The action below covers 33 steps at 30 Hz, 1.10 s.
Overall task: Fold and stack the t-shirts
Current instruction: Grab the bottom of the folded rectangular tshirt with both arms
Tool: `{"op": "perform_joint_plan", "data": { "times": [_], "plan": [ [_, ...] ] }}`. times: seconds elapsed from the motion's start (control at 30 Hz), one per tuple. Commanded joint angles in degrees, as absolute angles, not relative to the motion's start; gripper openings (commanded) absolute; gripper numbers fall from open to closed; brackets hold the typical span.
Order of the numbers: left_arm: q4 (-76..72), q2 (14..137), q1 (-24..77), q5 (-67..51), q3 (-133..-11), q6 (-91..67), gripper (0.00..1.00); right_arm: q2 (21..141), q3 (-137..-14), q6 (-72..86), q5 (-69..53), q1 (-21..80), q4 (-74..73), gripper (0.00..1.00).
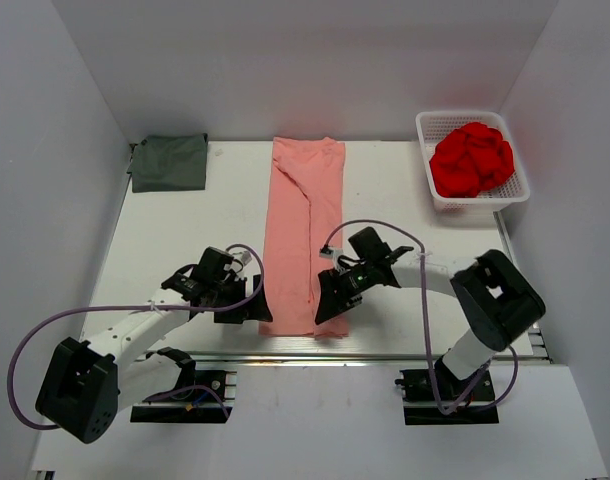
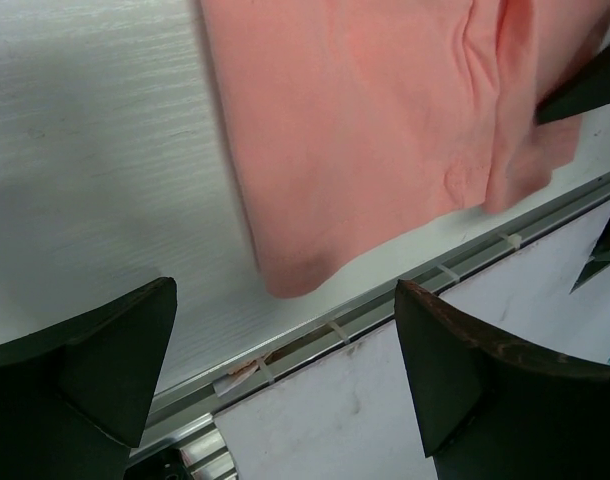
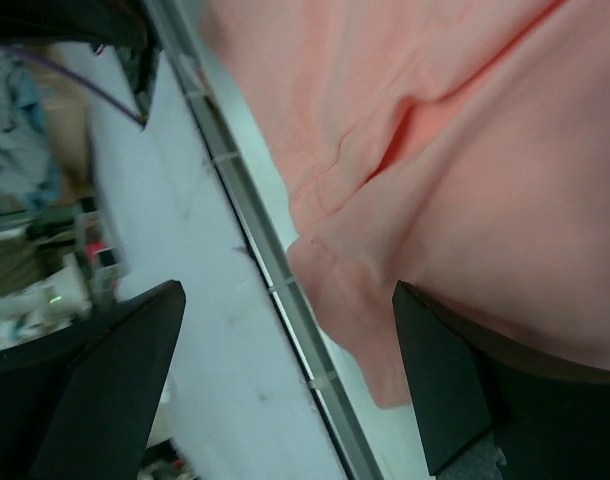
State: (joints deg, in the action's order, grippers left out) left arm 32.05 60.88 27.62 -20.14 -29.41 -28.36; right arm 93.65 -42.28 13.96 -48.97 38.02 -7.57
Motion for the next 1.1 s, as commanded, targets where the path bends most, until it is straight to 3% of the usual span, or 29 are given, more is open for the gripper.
{"op": "perform_joint_plan", "data": {
  "times": [0.0,0.17,0.2,0.3,0.47,0.77,1.0,1.07],
  "plan": [
    [34.45,60.64,28.56,-18.63,-31.72,-28.39,1.0,85.37,-47.02,9.67,-39.4,38.23,-13.7,0.9],
    [36.38,64.59,29.79,-16.61,-33.04,-28.39,1.0,78.42,-47.11,12.48,-27.97,38.06,-20.47,0.9],
    [36.39,65.38,30.4,-16.61,-33.05,-28.39,0.98,78.14,-46.94,13.79,-20.73,38.06,-23.09,0.9],
    [36.39,67.93,31.9,-15.47,-33.75,-28.39,0.89,76.38,-44.57,16.69,-14.53,37.88,-26.45,0.9],
    [35.77,69.96,33.84,-14.33,-34.28,-28.92,0.78,77.6,-38.95,19.78,-18.61,38.15,-24.0,0.9],
    [31.46,71.72,36.12,-14.33,-32.34,-31.11,0.53,81.03,-36.65,22.49,-25.39,39.02,-19.17,0.72],
    [30.24,72.25,37.17,-14.33,-31.73,-31.11,0.36,83.67,-34.1,24.34,-29.18,39.37,-15.38,0.41],
    [29.18,72.25,37.18,-15.55,-31.73,-31.11,0.31,83.94,-34.1,24.7,-29.27,39.55,-14.94,0.27]
  ]
}}
